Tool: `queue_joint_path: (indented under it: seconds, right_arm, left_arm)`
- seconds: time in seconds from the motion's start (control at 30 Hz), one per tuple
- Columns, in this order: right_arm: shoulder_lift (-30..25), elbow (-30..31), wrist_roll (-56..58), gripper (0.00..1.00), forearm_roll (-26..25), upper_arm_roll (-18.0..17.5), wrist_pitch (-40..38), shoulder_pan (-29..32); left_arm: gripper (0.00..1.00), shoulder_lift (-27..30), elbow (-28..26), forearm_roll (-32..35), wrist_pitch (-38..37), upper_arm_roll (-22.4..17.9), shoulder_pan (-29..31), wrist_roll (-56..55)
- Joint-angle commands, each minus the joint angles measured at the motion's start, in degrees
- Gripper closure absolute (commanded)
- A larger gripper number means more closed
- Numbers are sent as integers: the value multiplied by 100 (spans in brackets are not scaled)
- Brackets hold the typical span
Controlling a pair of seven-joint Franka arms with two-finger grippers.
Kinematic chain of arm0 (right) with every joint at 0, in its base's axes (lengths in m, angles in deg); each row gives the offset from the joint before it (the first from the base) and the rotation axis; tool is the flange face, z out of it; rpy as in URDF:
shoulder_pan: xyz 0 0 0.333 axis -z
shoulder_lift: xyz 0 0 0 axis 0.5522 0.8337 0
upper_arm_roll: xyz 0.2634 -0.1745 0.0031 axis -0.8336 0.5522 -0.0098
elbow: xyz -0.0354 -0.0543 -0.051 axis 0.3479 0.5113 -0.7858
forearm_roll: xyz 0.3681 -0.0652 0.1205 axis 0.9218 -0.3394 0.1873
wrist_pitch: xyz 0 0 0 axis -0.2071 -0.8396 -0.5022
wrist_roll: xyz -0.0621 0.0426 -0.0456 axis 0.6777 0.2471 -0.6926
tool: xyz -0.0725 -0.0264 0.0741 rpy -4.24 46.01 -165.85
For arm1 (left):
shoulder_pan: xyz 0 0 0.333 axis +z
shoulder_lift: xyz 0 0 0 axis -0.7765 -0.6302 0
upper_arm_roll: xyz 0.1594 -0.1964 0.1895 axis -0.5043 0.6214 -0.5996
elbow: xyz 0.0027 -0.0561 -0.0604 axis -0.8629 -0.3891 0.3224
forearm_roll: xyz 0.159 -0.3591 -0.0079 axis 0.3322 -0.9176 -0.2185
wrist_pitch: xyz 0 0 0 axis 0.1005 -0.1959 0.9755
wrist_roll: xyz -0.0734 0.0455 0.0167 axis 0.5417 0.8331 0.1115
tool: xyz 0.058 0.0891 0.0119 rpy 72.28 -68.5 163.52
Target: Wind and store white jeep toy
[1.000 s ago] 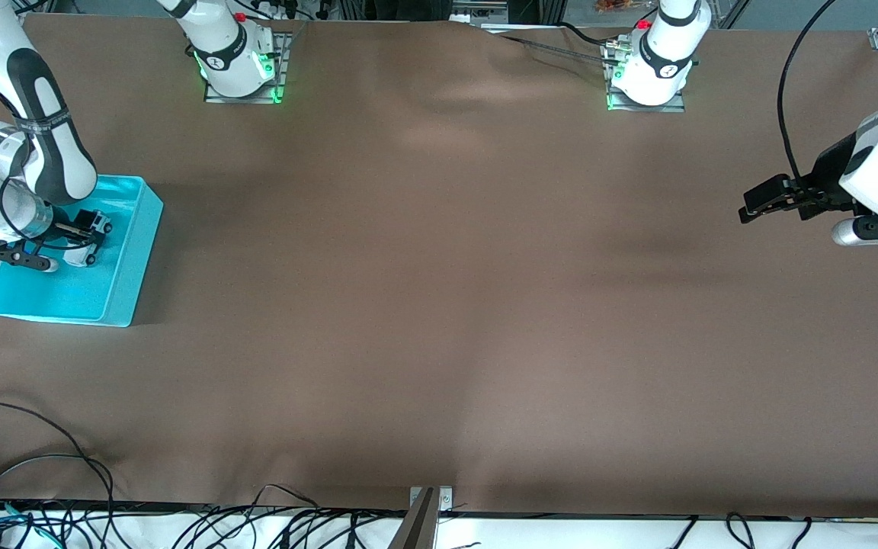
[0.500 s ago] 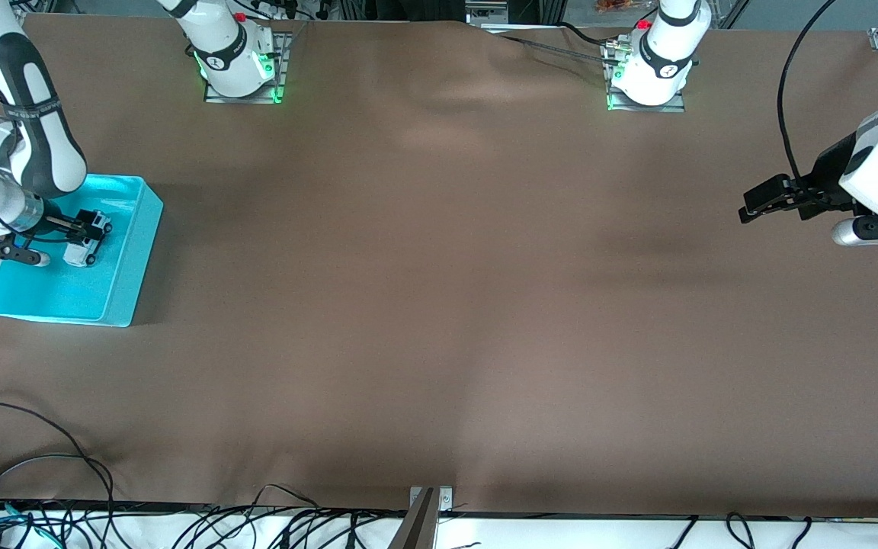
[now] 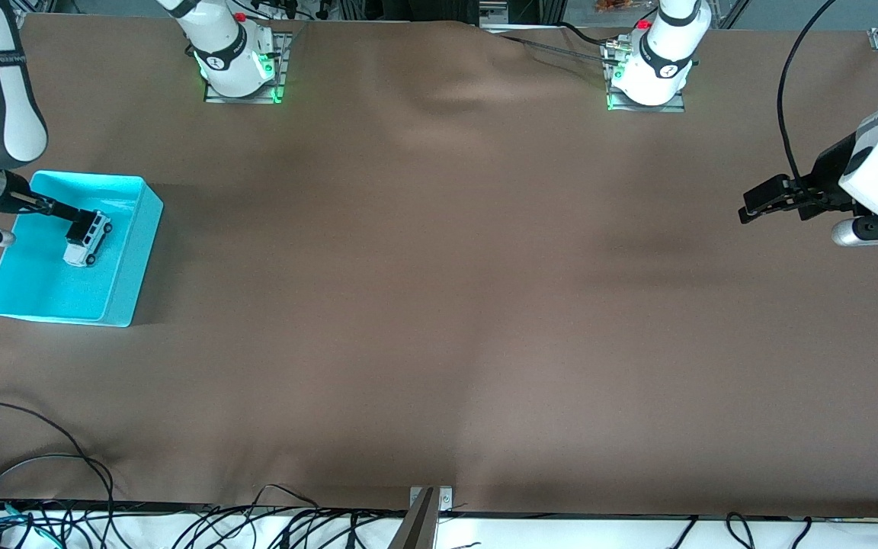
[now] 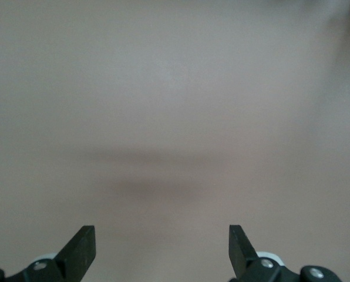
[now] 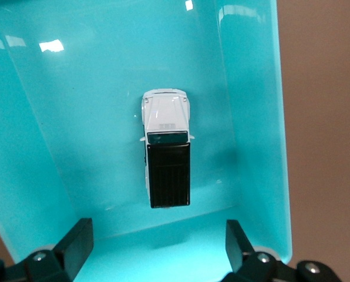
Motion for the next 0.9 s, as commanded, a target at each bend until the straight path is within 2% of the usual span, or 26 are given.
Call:
queue_joint_path:
  seconds: [0.0,0.23,0.47,0.87]
  right_arm:
    - [-670,118,23,0,-82,-42,-465,-3]
    - [-1198,4,23,0,-74,-77,-1107,-73]
    - [-1400,-58,23,0,-56,-165,-1512,-135]
    - [-1462,-628,-4,0,137,-999,-2302,-152]
  left_arm:
    - [0,-14,37,124,-60,25,14,44]
    - [0,-14,37,124,-60,25,14,44]
    - [0,-14,37,124,-60,25,14,44]
    - [0,-14,37,124,-60,25,14,44]
